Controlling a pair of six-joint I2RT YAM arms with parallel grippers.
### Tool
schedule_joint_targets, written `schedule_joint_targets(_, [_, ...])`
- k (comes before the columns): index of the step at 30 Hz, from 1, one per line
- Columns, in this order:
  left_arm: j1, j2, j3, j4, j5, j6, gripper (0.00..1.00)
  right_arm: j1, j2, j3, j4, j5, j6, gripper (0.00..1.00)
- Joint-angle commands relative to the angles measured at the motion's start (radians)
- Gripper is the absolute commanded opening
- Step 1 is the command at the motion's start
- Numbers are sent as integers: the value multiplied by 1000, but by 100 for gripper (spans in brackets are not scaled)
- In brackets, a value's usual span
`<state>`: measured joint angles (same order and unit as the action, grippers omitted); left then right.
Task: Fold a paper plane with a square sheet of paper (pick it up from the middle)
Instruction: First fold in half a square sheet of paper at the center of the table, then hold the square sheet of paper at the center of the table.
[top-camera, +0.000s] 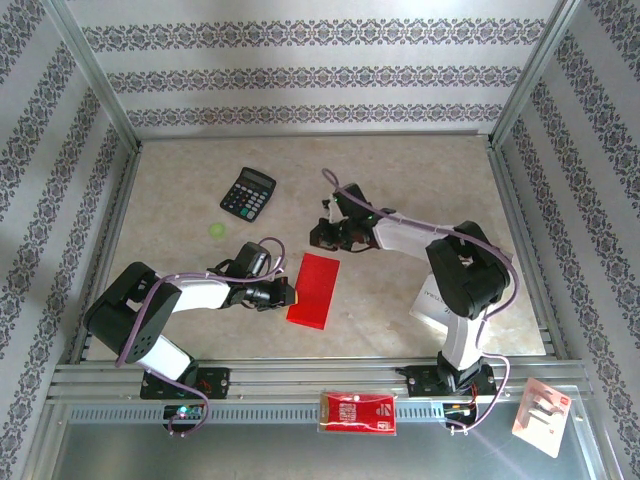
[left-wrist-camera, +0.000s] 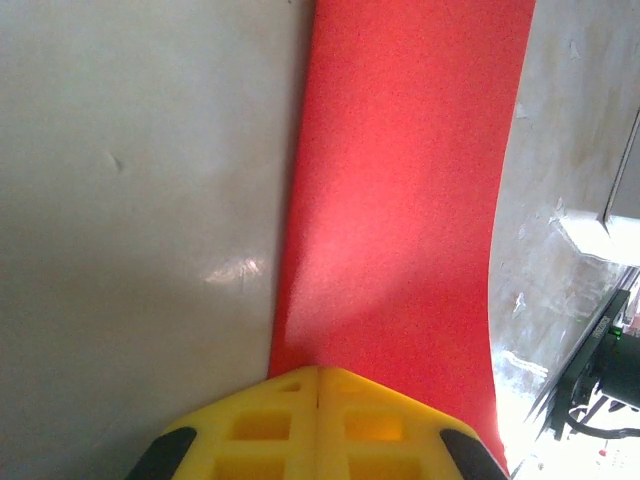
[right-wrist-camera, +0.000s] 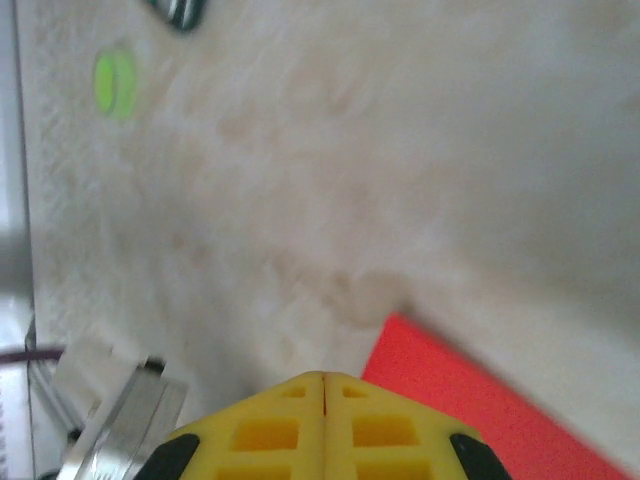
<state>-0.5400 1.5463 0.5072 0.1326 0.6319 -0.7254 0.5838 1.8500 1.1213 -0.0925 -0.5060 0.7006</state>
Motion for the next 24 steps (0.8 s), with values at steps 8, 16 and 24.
schedule_joint_targets(8, [-54, 43, -57, -134, -122, -77, 0, 76, 104, -56, 146, -40, 84, 0])
schedule_joint_targets(16, [-57, 9, -40, -134, -107, -96, 2, 64, 148, -80, 149, -43, 43, 0])
schedule_joint_targets(24, [-51, -146, 25, -156, -108, -100, 26, 56, 153, -127, 148, -43, 8, 0])
